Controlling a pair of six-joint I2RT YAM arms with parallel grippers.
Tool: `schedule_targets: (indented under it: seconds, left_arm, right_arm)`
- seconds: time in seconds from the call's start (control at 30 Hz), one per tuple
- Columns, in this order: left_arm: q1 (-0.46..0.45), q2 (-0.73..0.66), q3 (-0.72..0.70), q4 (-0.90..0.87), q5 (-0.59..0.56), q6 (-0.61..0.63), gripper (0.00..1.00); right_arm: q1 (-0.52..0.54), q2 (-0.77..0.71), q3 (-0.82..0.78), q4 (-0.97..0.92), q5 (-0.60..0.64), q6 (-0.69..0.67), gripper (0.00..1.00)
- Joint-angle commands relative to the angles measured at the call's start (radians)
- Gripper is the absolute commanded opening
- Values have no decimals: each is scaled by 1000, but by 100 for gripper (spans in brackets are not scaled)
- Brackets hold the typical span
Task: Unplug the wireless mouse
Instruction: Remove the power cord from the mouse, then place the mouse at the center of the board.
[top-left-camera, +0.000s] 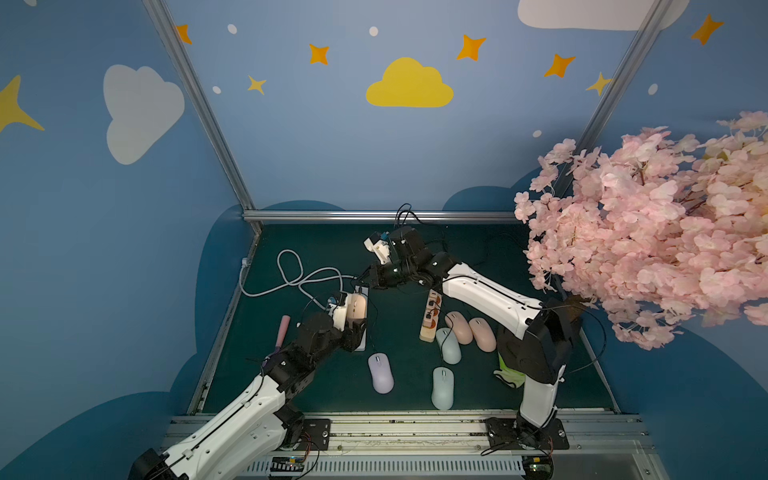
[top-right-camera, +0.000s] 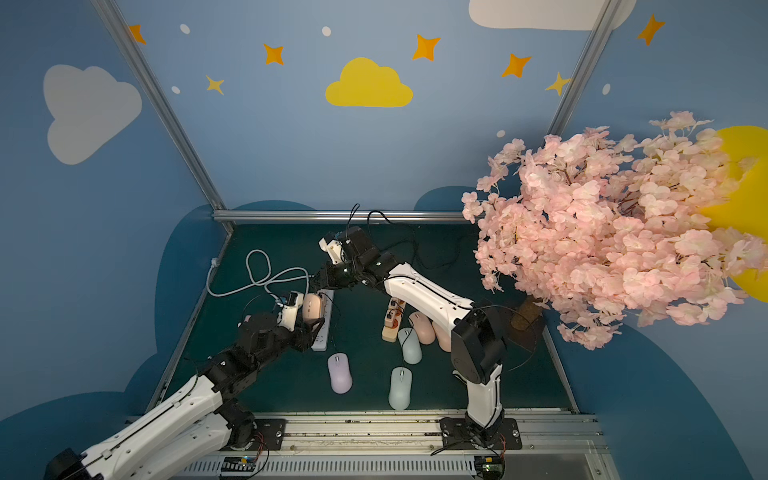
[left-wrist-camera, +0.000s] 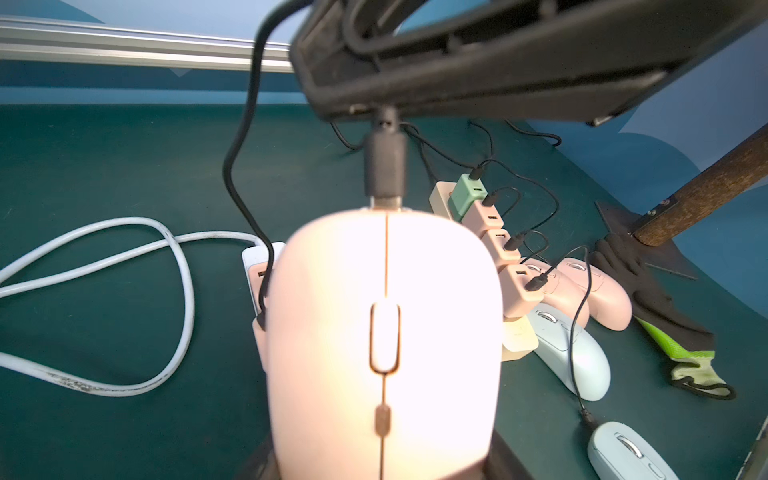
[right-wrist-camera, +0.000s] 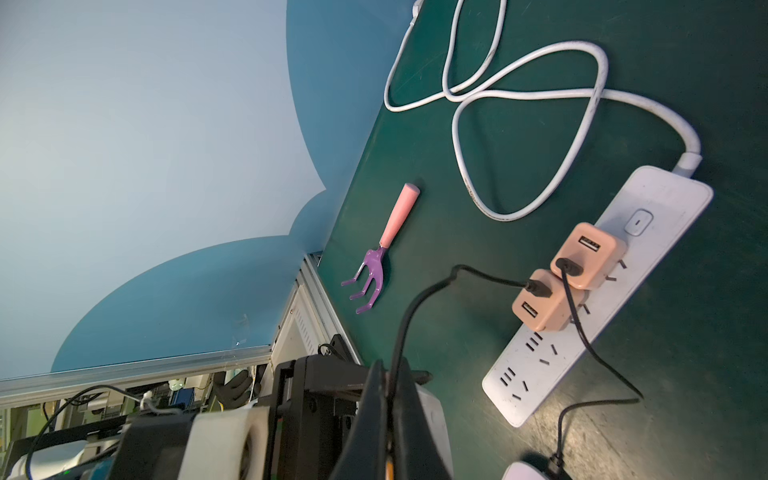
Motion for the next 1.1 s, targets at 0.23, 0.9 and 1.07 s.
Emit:
schedule_targets:
  seconds: [0.23, 0.9, 1.07]
  left_arm:
    - [-9, -69, -27, -303, 120, -66, 3]
    - [-3, -80, 65, -523, -120, -313, 4]
    - [73, -6, 114, -636, -111, -435, 4]
  right_arm:
    - [-81, 4, 96, 168, 75, 24, 0]
    - [-58, 2, -15, 219, 26, 77, 0]
    - [-31, -27, -61, 182, 45, 29, 0]
